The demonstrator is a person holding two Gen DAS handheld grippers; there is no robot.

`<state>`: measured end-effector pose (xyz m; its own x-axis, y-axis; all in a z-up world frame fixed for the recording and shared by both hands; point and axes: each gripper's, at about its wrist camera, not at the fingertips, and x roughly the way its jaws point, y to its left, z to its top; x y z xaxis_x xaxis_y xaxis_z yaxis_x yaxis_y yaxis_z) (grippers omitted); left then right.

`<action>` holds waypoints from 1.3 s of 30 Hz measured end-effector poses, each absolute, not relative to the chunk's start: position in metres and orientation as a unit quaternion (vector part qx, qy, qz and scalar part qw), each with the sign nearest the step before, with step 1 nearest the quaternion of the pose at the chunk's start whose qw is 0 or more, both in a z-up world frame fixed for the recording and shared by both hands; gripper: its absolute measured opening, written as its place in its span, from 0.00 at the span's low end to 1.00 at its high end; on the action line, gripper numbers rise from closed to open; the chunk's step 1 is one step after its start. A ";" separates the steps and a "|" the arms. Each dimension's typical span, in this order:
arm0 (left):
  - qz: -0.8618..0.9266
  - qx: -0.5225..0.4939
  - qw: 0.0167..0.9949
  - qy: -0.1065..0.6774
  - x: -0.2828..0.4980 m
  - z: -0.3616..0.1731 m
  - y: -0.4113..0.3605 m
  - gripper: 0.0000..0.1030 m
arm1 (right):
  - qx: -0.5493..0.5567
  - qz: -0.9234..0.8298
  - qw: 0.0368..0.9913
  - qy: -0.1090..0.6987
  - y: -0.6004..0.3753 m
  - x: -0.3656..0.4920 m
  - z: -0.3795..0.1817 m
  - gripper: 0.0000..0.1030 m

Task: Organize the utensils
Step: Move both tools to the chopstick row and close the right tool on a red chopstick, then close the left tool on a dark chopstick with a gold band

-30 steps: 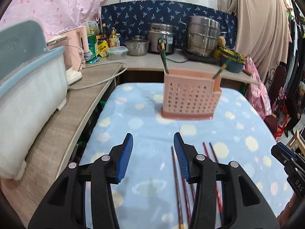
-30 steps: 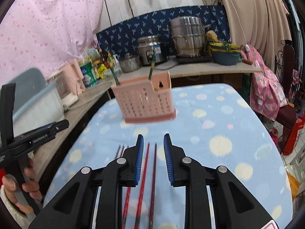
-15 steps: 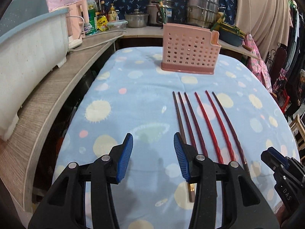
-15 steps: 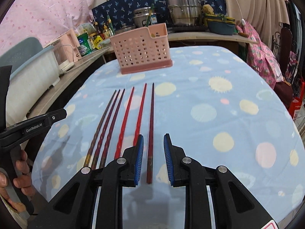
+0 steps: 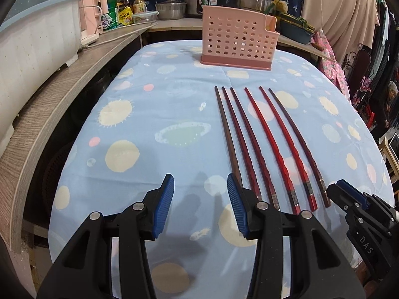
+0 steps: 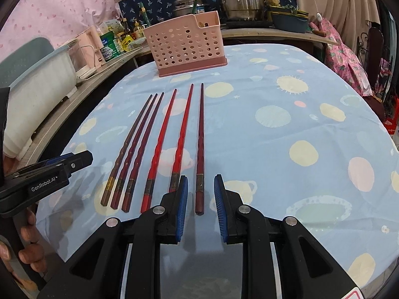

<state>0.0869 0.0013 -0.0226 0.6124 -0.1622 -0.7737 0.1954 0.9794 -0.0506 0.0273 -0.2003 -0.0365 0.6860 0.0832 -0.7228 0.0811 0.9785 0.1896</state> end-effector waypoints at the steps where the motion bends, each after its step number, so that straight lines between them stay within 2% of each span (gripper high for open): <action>1: -0.100 0.019 0.897 0.430 0.086 -0.024 0.001 0.41 | 0.104 0.000 0.912 0.398 -0.200 0.028 -0.038 0.21; 8: -0.104 0.019 0.894 0.435 0.084 -0.027 0.000 0.42 | 0.102 0.000 0.909 0.404 -0.198 0.031 -0.042 0.20; 11: -0.106 0.018 0.894 0.434 0.082 -0.028 0.000 0.50 | 0.101 -0.001 0.908 0.406 -0.198 0.031 -0.045 0.18; 15: -0.112 0.020 0.894 0.433 0.079 -0.028 -0.003 0.52 | 0.097 -0.003 0.909 0.405 -0.198 0.032 -0.045 0.13; 21: -0.117 0.022 0.891 0.438 0.077 -0.032 -0.007 0.52 | 0.094 -0.007 0.910 0.405 -0.198 0.032 -0.046 0.08; 39: -0.126 0.019 0.879 0.459 0.075 -0.047 -0.015 0.52 | 0.104 -0.010 0.911 0.400 -0.200 0.024 -0.047 0.07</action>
<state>0.0750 -0.0147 -0.0472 0.5463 -0.2040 -0.8123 0.2384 0.9676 -0.0827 0.0242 -0.2000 -0.0472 0.6805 0.0646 -0.7299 0.1011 0.9783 0.1809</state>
